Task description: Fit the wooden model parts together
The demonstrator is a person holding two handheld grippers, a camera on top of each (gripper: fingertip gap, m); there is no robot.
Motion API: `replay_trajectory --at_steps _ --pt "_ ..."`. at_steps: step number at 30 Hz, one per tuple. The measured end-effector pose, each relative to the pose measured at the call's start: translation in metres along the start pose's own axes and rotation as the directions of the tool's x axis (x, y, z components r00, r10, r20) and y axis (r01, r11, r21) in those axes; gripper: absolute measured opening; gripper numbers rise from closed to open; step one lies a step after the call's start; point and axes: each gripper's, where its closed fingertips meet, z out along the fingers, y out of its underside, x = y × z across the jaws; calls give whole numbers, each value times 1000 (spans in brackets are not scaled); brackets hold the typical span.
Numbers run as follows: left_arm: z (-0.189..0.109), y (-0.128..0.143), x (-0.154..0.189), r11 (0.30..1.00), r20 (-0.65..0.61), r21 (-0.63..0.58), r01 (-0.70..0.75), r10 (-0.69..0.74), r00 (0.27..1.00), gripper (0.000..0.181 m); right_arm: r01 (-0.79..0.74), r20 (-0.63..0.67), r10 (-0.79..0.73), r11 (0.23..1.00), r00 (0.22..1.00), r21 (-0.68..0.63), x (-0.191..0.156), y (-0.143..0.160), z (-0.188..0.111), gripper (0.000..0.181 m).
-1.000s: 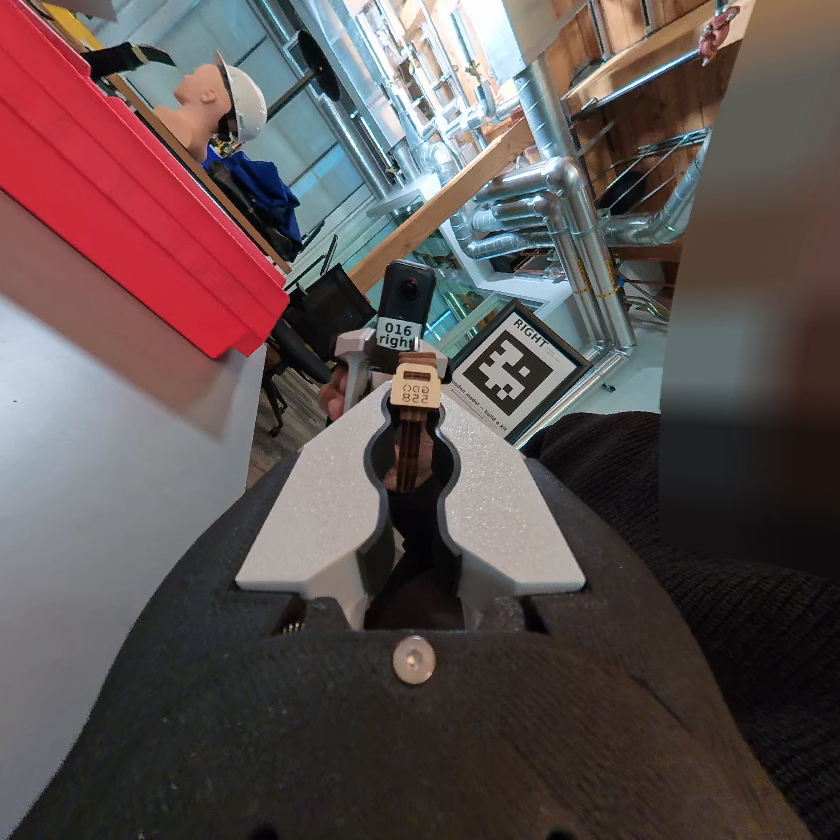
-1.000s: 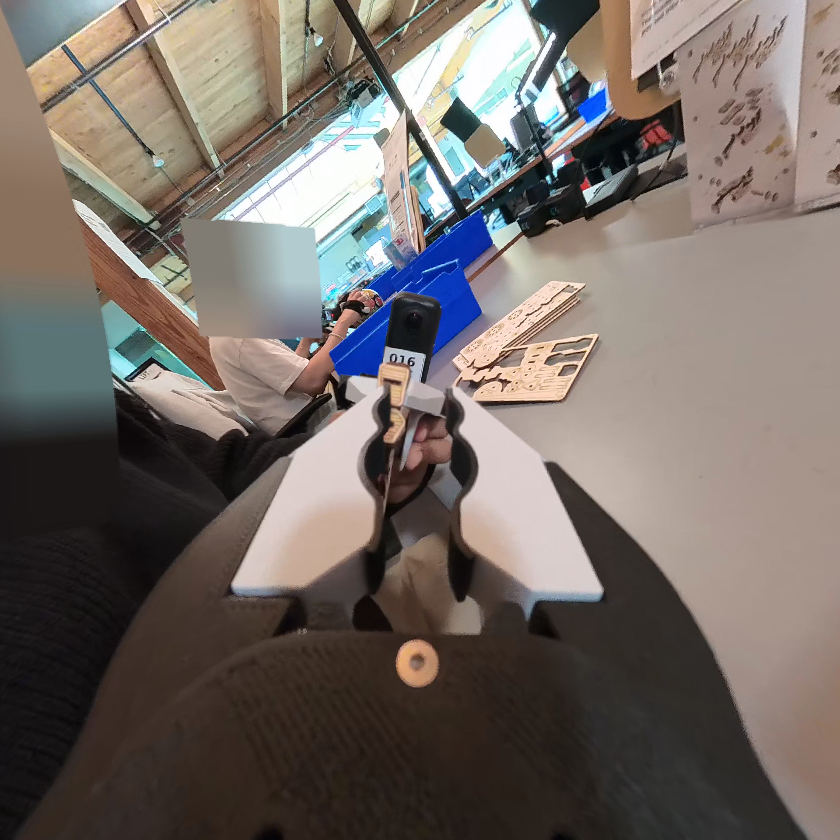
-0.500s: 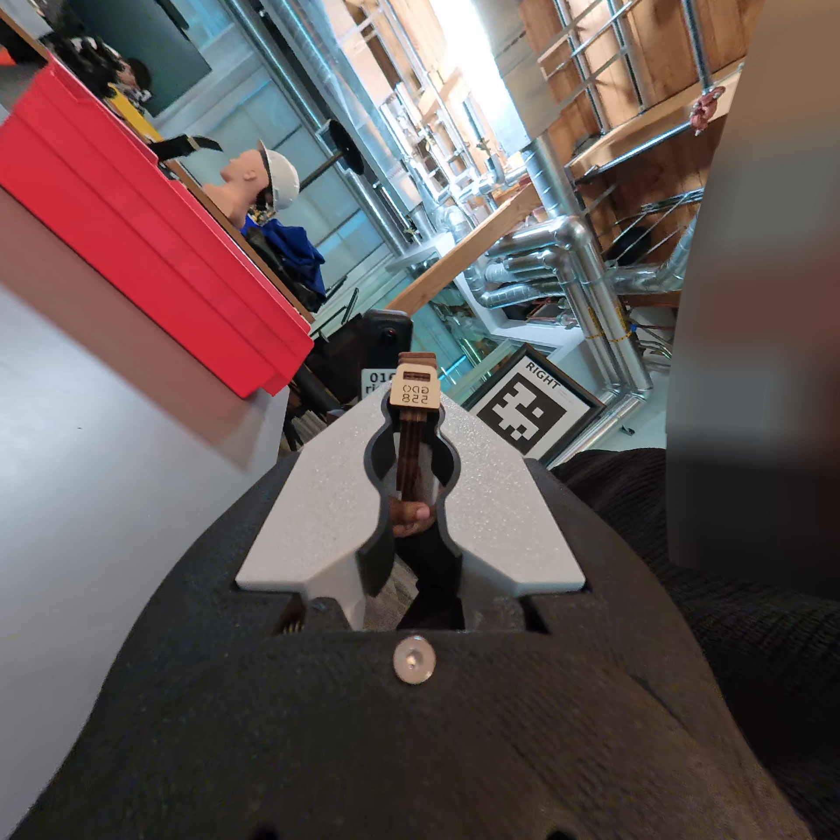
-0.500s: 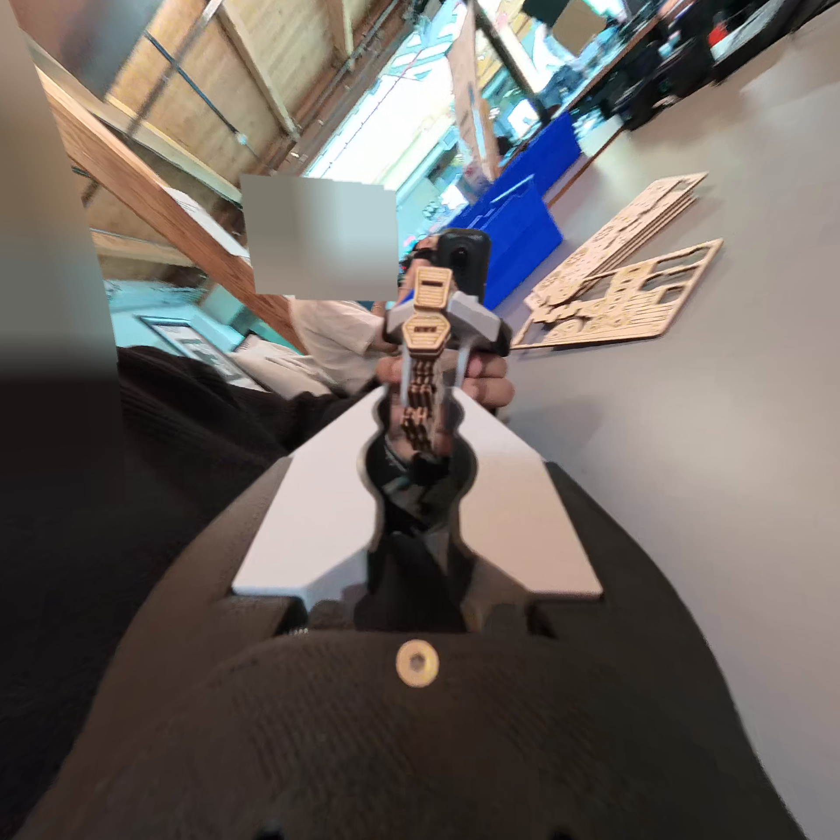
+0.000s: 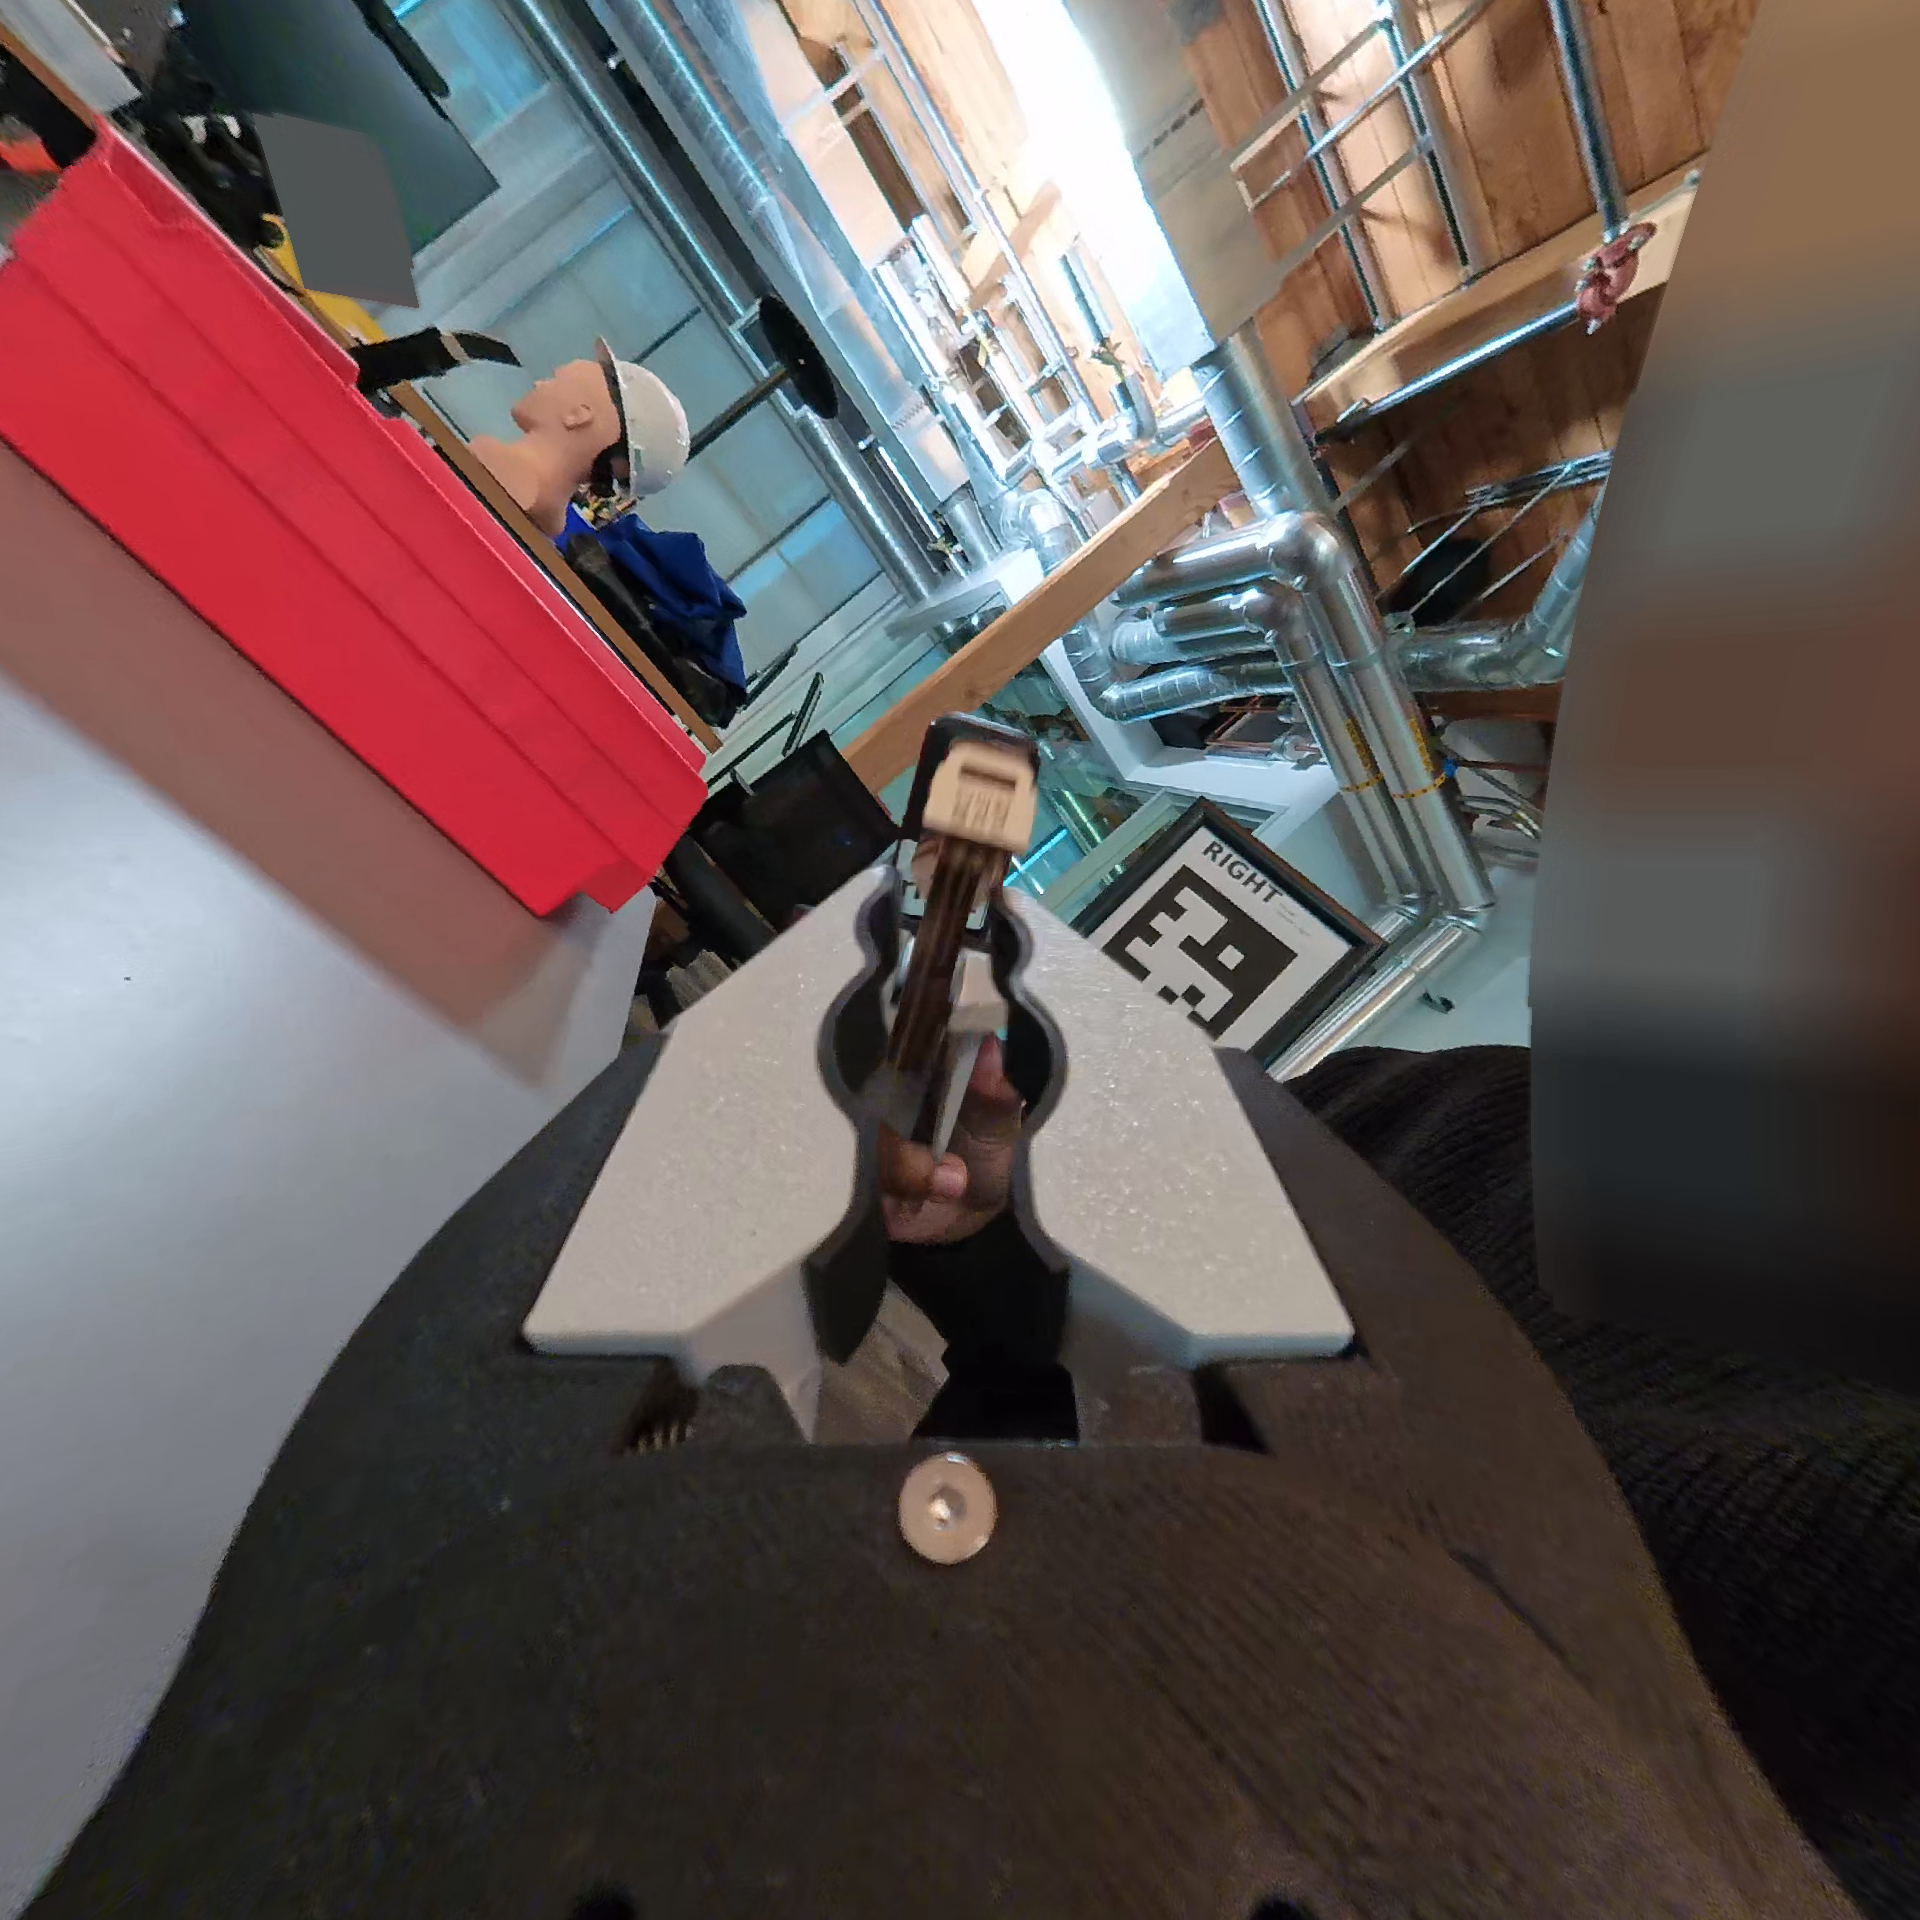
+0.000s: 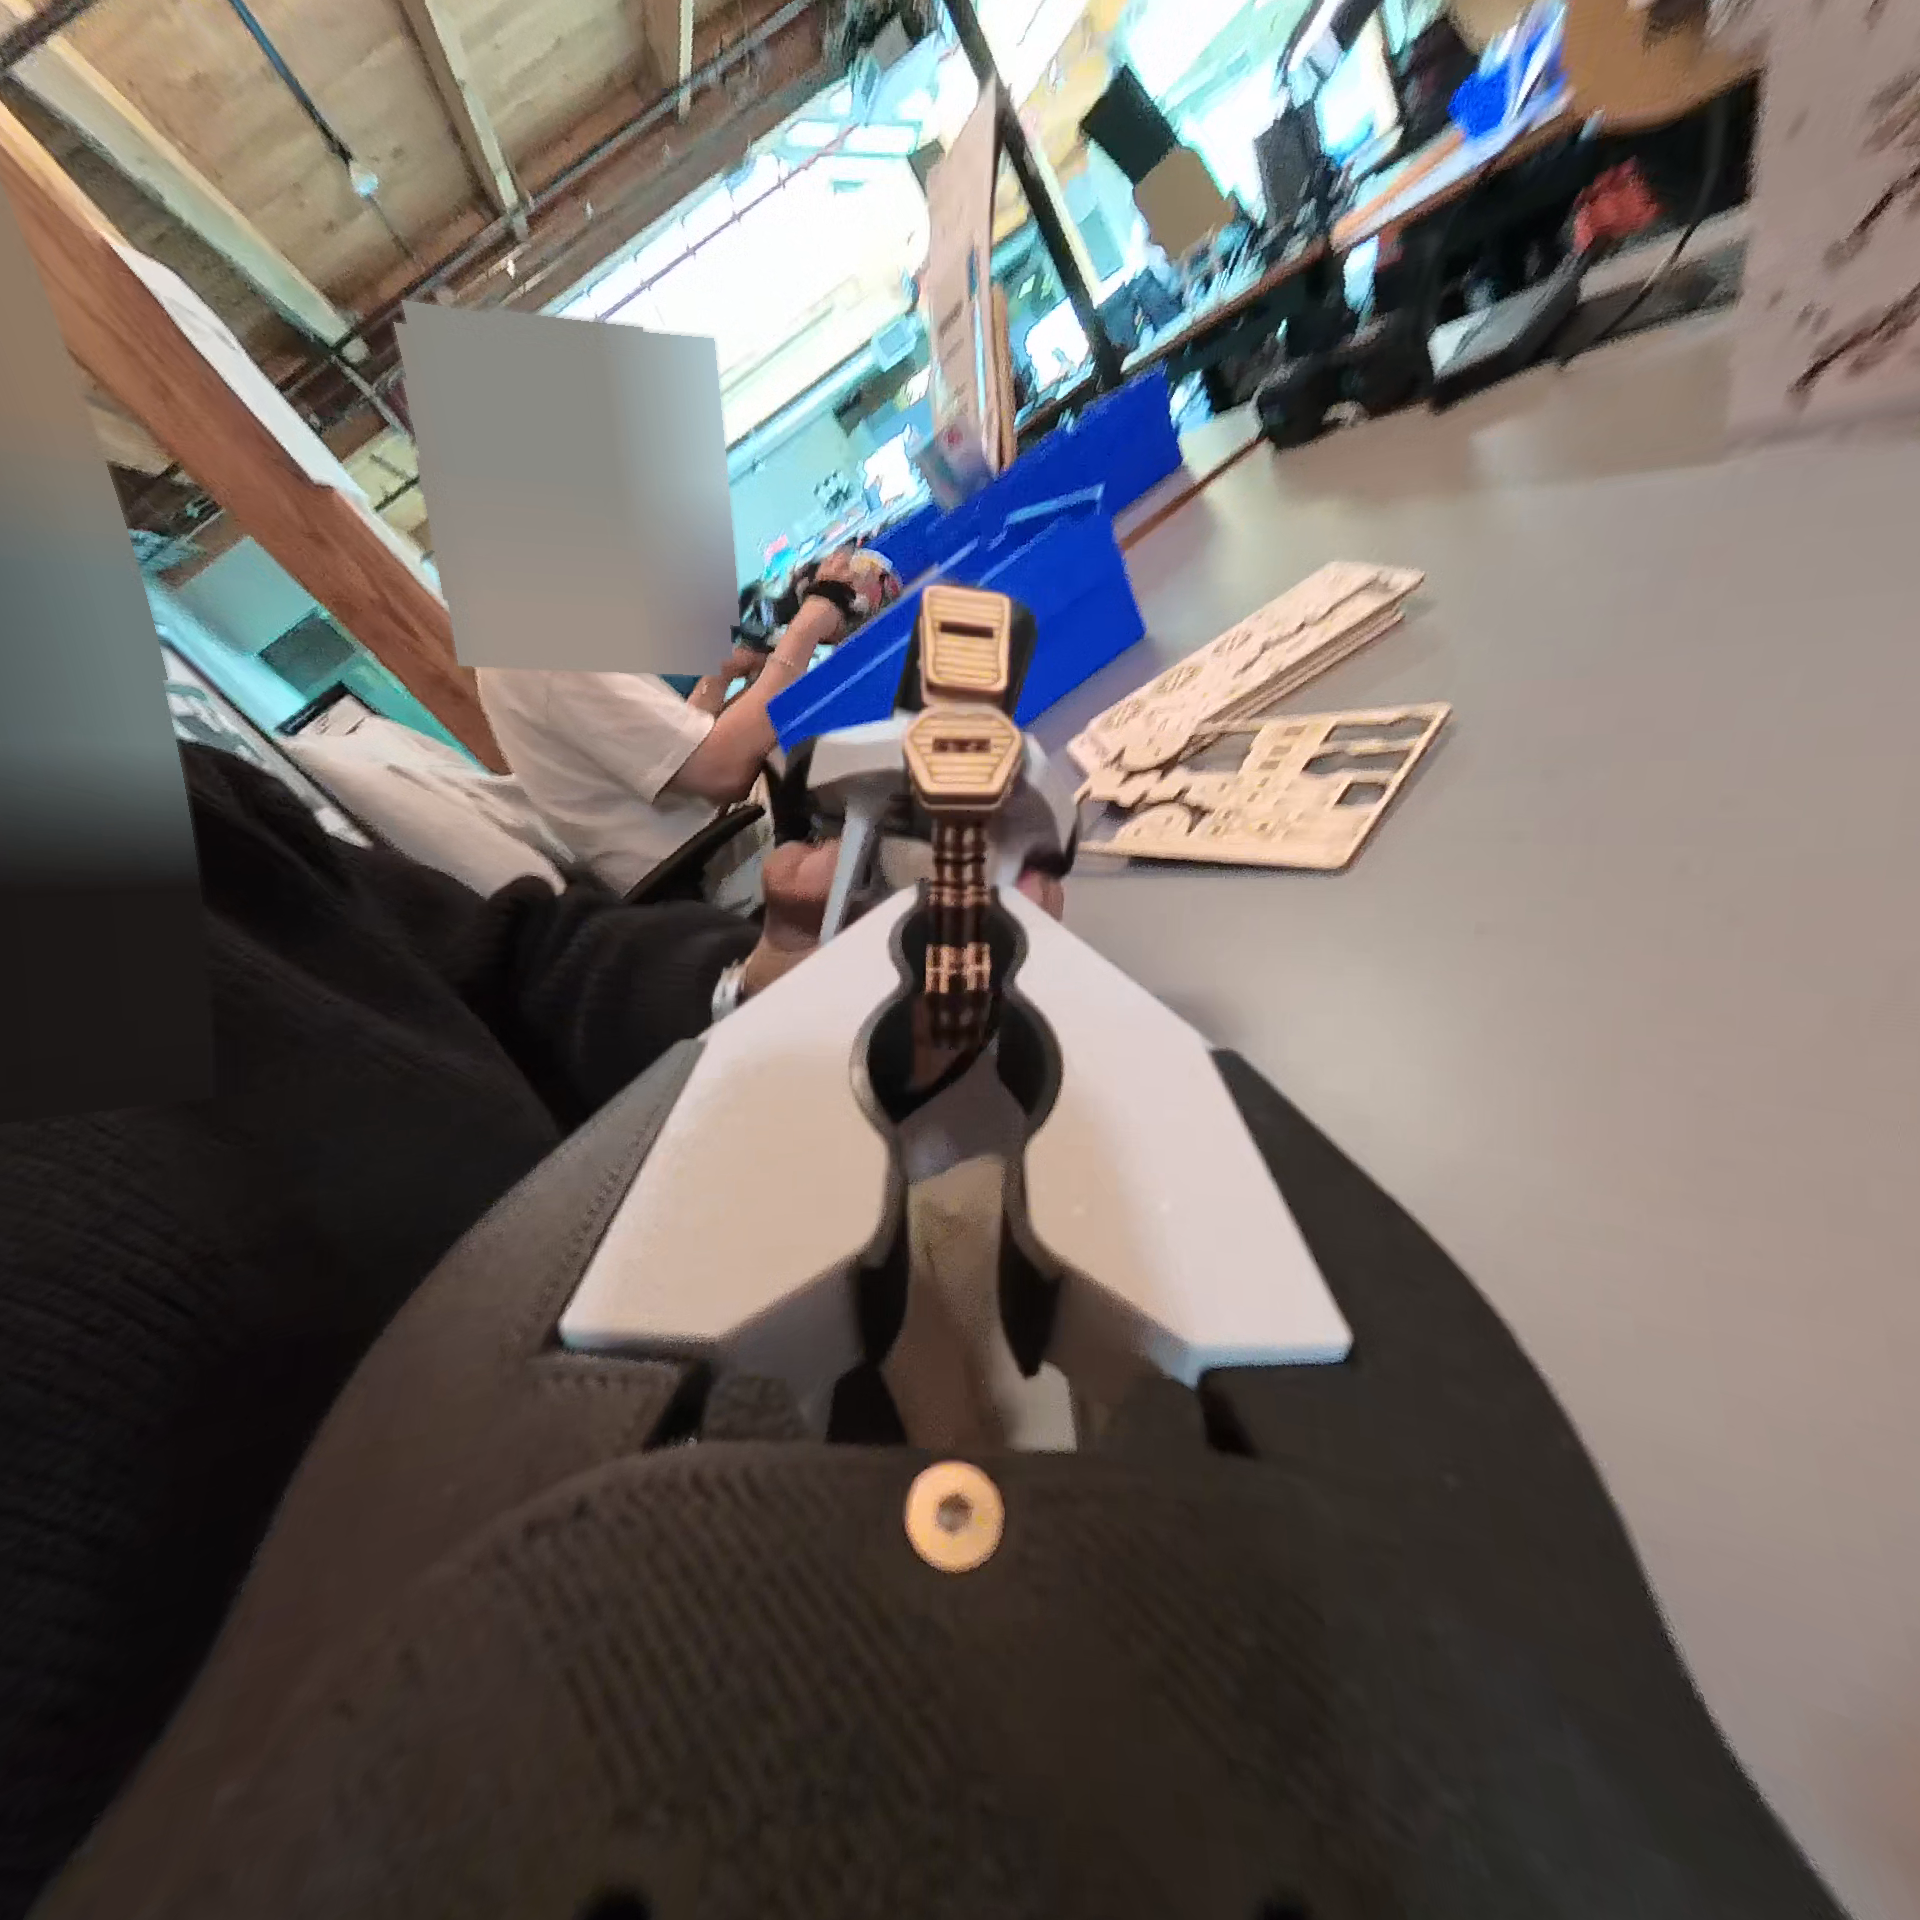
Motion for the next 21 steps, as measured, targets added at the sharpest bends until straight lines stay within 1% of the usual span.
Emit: replay_trajectory --at_steps 1,2,3,5,7,9,13,17,21 --pt "-1 -1 -1 1000 0 10 12 -12 1000 26 19 -17 -18 999 1000 31 1 -7 -4 8" --pt "-1 -2 -3 999 2 19 29 -29 1000 34 46 -42 -44 998 998 50 3 -13 -8 7" --pt "-1 -1 -4 999 2 20 45 -45 999 37 87 -76 -82 994 994 61 6 -17 -12 8" --pt "2 6 -8 998 11 -19 65 -65 998 37 178 -149 -168 982 974 56 11 -22 -16 8" --pt "4 14 -9 995 16 -59 77 -76 997 37 268 -195 -261 963 945 11 12 -21 -15 7" --pt "4 14 -11 995 27 -52 81 -80 996 38 358 -234 -360 932 903 -54 12 -17 -13 8" --pt "-2 3 -11 997 21 -16 71 -71 997 41 502 -319 -524 851 790 -155 16 -18 -14 8" --pt "0 7 -8 998 15 -26 61 -60 998 42 573 -380 -620 783 687 -242 22 -14 -11 8" --pt "0 7 -7 999 37 -1 35 -35 999 45 574 -394 -649 760 651 -305 25 0 -1 8"
